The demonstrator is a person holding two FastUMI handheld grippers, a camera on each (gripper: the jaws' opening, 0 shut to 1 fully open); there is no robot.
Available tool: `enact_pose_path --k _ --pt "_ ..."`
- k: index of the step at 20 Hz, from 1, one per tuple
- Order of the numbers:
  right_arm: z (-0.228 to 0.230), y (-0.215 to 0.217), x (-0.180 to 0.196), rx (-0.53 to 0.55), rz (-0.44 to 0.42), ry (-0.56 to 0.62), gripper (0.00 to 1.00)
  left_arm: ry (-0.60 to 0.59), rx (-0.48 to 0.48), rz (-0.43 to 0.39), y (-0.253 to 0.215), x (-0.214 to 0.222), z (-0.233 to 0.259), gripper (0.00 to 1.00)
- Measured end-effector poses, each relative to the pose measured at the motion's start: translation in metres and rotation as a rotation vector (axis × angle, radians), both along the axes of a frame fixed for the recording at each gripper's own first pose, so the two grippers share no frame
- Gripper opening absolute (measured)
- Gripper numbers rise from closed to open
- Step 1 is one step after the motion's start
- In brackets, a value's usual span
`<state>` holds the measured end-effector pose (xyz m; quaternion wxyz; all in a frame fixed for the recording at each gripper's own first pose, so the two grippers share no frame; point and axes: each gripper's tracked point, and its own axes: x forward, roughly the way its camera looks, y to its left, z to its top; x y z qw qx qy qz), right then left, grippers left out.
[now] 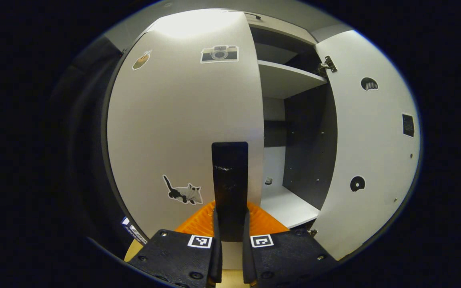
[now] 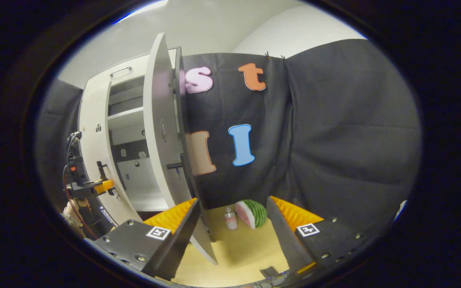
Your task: Open the right door of the double-door shoe cabinet with the right hand, and open the left door with the left hand.
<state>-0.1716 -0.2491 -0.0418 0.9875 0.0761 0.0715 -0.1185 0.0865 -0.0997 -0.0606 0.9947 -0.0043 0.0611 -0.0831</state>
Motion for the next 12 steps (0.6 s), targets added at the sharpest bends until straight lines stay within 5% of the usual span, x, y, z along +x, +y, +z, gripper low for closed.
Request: enact_pose_path --k 12 --pt "-0.005 0.018 0.013 0.018 0.068 0.009 0.99 0.009 -0.028 -0.033 0.011 -0.029 -0.001 0.21"
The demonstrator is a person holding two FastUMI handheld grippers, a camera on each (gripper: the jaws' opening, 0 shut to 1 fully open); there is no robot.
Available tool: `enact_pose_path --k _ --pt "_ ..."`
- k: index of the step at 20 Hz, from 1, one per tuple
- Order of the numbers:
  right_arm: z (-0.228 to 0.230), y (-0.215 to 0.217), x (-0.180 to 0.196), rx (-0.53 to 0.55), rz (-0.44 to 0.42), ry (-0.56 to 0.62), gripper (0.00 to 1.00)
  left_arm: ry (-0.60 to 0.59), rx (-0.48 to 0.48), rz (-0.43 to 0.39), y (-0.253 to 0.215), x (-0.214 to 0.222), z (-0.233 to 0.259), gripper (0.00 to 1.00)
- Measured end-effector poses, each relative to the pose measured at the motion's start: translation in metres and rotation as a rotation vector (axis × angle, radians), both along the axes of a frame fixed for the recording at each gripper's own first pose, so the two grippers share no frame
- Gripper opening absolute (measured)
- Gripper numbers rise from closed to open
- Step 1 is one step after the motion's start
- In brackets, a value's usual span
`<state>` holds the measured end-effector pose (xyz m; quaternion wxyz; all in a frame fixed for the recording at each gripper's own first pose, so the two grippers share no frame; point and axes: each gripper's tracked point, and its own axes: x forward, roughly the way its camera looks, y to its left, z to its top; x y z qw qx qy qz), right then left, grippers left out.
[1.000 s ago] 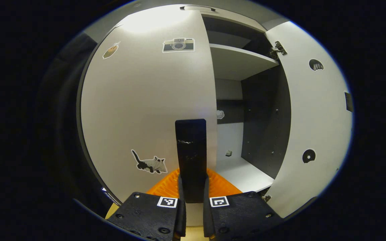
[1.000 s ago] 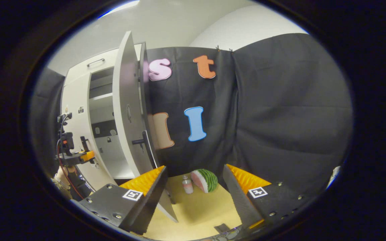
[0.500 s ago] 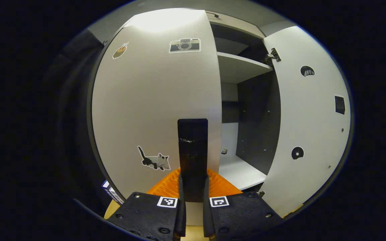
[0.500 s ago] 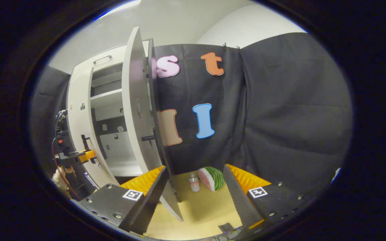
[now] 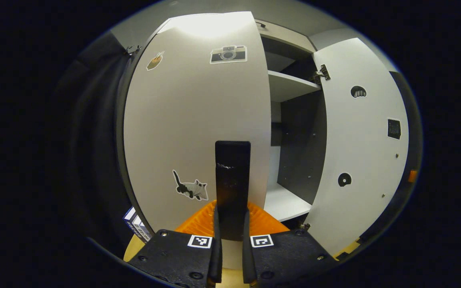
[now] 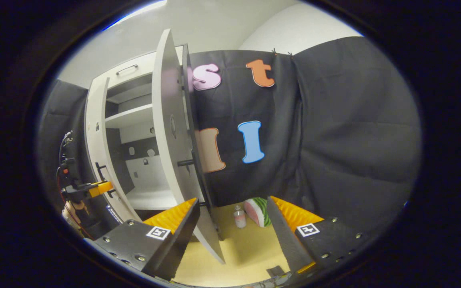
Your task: Open the right door of the double-door shoe cabinet with the right hand, and open the left door with the left hand.
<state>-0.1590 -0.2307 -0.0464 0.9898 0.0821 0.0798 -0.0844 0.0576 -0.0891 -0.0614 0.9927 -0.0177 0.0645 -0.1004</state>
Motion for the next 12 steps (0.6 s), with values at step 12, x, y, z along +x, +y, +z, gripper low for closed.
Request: enact_pose_path --k 12 --pt "-0.005 0.009 0.02 0.02 0.038 0.012 0.99 0.013 -0.012 -0.012 0.008 -0.014 -0.001 0.21"
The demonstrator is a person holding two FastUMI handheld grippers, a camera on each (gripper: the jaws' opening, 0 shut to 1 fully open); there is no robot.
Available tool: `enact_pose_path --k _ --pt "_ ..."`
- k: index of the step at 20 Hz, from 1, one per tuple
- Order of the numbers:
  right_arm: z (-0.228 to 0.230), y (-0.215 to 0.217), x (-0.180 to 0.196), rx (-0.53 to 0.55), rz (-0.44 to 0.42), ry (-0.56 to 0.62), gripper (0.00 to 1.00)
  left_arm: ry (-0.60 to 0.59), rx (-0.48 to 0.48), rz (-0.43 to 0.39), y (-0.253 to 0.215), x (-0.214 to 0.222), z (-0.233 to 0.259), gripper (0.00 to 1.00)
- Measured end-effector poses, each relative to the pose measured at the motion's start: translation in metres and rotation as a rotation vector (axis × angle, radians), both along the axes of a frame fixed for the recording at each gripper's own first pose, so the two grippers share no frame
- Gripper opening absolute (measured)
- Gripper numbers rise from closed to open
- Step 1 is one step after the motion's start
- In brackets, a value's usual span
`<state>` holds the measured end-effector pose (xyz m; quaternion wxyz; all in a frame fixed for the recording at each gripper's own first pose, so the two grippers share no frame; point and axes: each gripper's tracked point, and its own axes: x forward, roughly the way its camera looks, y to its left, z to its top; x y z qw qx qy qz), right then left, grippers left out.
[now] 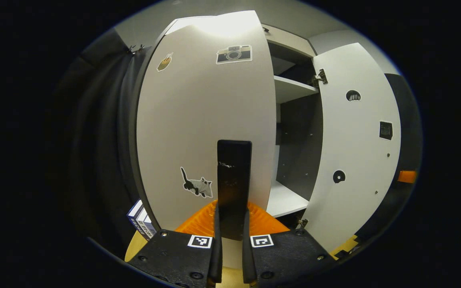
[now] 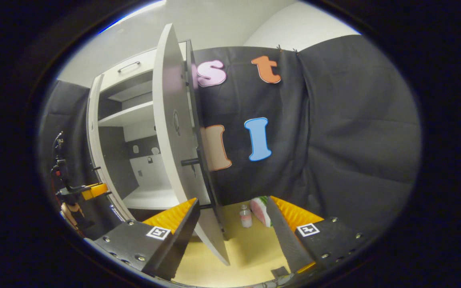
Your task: Open the right door of the double-door shoe cabinet with the right hand, and open the left door with the left hand.
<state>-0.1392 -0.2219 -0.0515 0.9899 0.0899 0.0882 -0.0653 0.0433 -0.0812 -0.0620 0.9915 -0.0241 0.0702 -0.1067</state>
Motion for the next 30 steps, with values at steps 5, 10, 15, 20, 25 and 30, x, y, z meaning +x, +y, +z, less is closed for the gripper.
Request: enact_pose_path --k 5,10,15,20,25,30 --pt "-0.001 -0.001 0.007 0.014 0.001 0.0 0.99 0.008 -0.005 -0.026 0.005 -0.01 0.0 0.22" --pt "-0.004 -0.002 0.01 0.036 0.0 -0.001 0.99 0.014 0.003 -0.05 0.012 -0.018 -0.002 0.2" --pt "-0.008 -0.005 0.013 0.038 -0.005 0.002 0.99 0.015 0.005 -0.052 0.019 -0.025 -0.002 0.2" --pt "-0.009 -0.006 0.017 0.046 0.002 0.001 0.99 0.011 0.013 -0.049 0.024 -0.03 -0.003 0.2" --pt "-0.012 -0.013 0.02 0.053 0.0 0.001 0.99 0.023 0.005 -0.025 0.029 -0.033 -0.003 0.2" --pt "-0.02 -0.023 0.021 0.076 -0.008 0.006 0.99 0.021 0.009 -0.003 0.033 -0.035 -0.003 0.2"
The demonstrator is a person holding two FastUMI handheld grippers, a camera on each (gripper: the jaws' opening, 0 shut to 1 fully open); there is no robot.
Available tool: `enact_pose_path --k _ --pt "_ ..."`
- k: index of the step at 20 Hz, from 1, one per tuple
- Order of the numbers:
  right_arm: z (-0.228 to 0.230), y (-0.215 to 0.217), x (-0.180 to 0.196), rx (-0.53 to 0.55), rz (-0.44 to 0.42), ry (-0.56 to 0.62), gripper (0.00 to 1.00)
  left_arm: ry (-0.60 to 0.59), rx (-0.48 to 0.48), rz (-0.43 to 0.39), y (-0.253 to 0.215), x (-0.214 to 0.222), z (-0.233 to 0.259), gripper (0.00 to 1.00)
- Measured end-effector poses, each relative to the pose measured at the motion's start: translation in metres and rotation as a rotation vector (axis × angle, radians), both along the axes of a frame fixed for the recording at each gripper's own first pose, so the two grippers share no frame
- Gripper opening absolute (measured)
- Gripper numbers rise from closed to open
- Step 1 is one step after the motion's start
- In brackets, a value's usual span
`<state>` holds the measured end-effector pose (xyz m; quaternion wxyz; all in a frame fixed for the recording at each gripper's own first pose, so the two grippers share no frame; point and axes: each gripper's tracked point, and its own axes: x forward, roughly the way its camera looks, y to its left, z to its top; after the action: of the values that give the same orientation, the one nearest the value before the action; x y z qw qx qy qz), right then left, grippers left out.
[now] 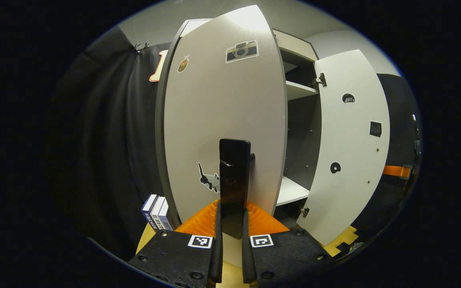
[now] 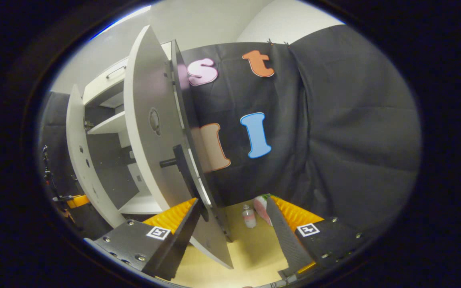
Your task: Open the right door of the double-door shoe cabinet with the right hand, and open the left door with the left hand.
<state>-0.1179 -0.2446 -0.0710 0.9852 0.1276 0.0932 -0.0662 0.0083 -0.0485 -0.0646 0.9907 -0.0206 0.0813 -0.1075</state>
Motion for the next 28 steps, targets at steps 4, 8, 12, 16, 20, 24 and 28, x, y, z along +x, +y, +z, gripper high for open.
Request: enact_pose_path --k 4,8,12,16,20,24,28 --pt "-0.005 -0.003 0.003 0.007 0.005 0.01 0.99 0.001 -0.009 0.014 0.005 -0.002 0.0 0.2" --pt "-0.008 -0.001 0.007 0.005 0.016 0.017 0.94 -0.001 0.001 0.03 0.017 -0.008 0.0 0.2" --pt "-0.012 0.002 0.009 0.012 0.02 0.024 0.99 0.001 0.012 0.049 0.029 -0.013 -0.001 0.2" --pt "-0.017 0.006 0.009 0.019 0.031 0.034 0.99 0.002 0.008 0.091 0.045 -0.019 -0.001 0.17" --pt "-0.018 0.01 0.008 0.023 0.035 0.03 0.99 0.004 0.043 0.139 0.068 -0.025 -0.002 0.1" --pt "-0.021 0.015 0.007 0.037 0.045 0.029 0.99 0.003 0.043 0.17 0.088 -0.028 -0.002 0.08" --pt "-0.023 0.022 0.006 0.027 0.051 0.038 0.99 -0.001 0.049 0.213 0.109 -0.029 -0.004 0.05"
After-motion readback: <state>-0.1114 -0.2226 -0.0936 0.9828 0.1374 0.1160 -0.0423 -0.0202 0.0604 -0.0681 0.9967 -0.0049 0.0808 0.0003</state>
